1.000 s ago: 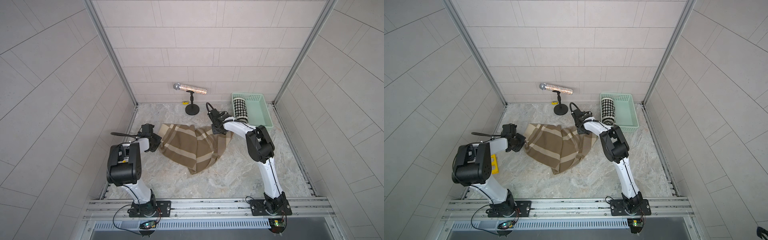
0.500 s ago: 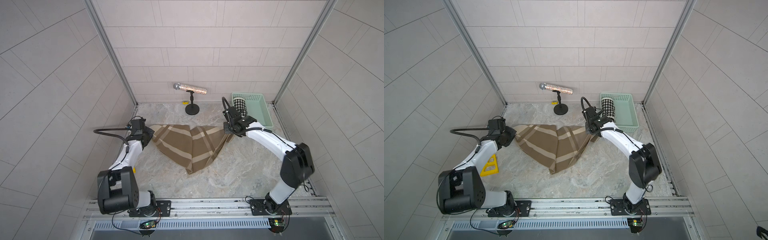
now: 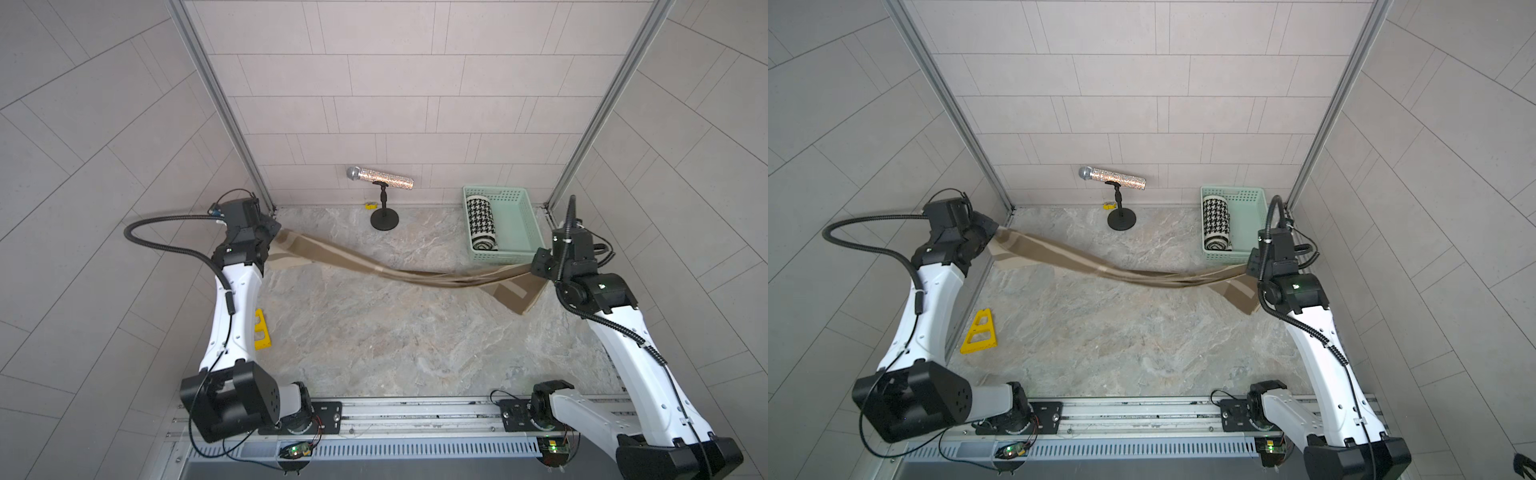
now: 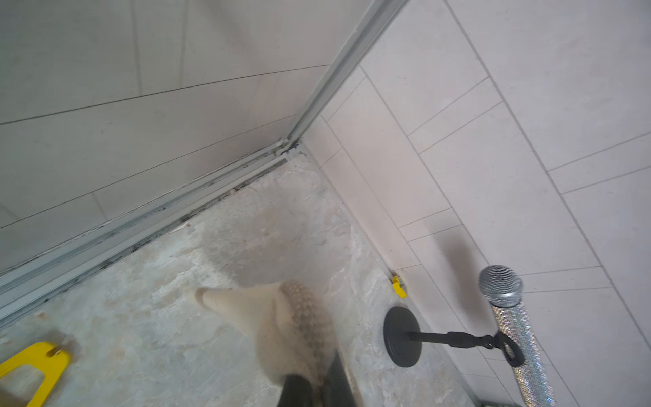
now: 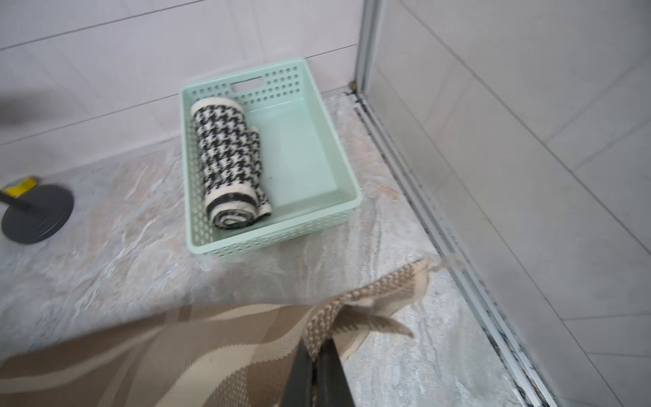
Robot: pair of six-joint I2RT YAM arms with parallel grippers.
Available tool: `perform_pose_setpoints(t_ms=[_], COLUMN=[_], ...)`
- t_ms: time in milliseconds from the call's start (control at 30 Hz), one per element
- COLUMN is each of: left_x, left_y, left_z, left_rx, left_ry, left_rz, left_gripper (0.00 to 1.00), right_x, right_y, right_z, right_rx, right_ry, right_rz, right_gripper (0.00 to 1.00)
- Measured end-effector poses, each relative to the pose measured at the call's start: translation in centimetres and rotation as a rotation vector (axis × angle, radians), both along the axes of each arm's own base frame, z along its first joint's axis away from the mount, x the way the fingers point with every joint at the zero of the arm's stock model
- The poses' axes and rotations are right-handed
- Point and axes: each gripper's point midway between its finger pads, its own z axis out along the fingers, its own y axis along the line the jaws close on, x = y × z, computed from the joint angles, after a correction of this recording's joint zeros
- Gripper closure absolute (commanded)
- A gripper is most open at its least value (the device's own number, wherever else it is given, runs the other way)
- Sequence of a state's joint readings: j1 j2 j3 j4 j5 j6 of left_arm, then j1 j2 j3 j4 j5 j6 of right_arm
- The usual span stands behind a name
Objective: Roll up the scarf and place it into the basket
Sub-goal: Flatten out the scarf at the center of the board.
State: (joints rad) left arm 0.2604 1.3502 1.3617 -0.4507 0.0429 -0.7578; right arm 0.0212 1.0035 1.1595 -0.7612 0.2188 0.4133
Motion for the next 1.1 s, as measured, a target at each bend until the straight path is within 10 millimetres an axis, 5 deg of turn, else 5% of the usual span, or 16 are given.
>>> perform_pose_setpoints(t_ms=[333,533,633,733,967,1100], left_x=[8.5,8.1,6.1,3.5,-3.0,-5.3], left_y=[-1.5,-1.7,-1.1,-0.1,1.6,2.9], left_z=[3.5,4.9,3.6,-0.6,-17.5,-20.8], left_rx=[-0.083,-0.079,-0.081,-0.092,-0.222,-0.243], left_ry=[-0.117,-0.174,-0.177,-0.128,0.182,0.269], left_rz=[-0.176,-0.201,-0.177,-0.125,0.021,0.101], left_gripper=[1.00,1.00,1.00,1.00,1.00,1.00], right_x=[3.2,2.9,1.6,-0.3,-5.3,-8.1], right_y=[-3.7,-4.0,-3.8,-3.5,-1.8,-0.7], right_z=[0.0,2.2,1.7,-1.4,-14.8,-19.6], right_rx=[0.081,0.080,0.081,0.111,0.279,0.353], right_ry=[0.042,-0.035,-0.066,-0.061,0.150,0.236], right_rz=[-0.039,-0.041,-0.047,-0.074,-0.161,-0.202], right_gripper=[1.00,1.00,1.00,1.00,1.00,0.99])
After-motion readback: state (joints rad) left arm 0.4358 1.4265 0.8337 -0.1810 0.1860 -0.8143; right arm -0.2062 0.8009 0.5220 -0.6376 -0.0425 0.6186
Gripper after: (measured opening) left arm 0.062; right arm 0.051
